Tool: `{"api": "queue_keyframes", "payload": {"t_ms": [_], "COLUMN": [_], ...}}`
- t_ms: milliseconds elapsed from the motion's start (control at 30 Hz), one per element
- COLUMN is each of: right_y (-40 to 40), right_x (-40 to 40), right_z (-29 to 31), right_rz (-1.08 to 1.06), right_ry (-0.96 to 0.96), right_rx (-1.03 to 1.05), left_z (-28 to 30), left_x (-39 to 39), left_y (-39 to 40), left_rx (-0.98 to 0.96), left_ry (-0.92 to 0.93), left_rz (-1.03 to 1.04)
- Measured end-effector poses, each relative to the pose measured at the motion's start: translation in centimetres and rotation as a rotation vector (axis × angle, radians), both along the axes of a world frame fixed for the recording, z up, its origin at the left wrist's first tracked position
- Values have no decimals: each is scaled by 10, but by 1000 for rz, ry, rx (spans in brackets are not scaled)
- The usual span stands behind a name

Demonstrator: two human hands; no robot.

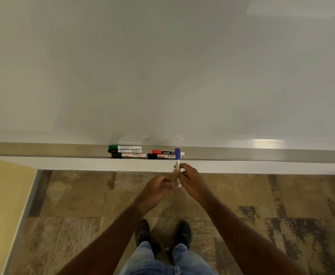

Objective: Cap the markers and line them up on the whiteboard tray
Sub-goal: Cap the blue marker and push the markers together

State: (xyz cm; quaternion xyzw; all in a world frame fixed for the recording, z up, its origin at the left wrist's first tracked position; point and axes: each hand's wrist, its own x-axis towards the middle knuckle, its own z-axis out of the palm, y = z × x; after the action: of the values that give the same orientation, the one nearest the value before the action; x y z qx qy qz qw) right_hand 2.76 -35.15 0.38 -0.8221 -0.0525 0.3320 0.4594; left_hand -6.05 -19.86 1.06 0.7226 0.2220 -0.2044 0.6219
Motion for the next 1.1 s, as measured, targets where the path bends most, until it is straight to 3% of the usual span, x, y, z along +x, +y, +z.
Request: {"api": "queue_keyframes", "payload": {"t_ms": [167, 400, 600, 867, 1100], "right_y": [-1, 6, 26, 28, 17], "right_x": [27, 63, 71, 56, 54], "right_z": [0, -1, -7, -11, -21], "right_rz": [126, 138, 6, -398, -289], "right_ry": [-147, -201, -183, -101, -210], "right_rx": [-165, -189, -133, -48, -219], "left_z": [-4, 1, 7, 12, 10], "left_x": [0, 5, 12, 26, 41], "left_y": [41, 118, 158, 172, 182], "left_rx": [117, 263, 365, 478, 625], "left_ry": [-28, -20, -30, -44, 36], "left_rz": [82, 308, 442, 501, 385]}}
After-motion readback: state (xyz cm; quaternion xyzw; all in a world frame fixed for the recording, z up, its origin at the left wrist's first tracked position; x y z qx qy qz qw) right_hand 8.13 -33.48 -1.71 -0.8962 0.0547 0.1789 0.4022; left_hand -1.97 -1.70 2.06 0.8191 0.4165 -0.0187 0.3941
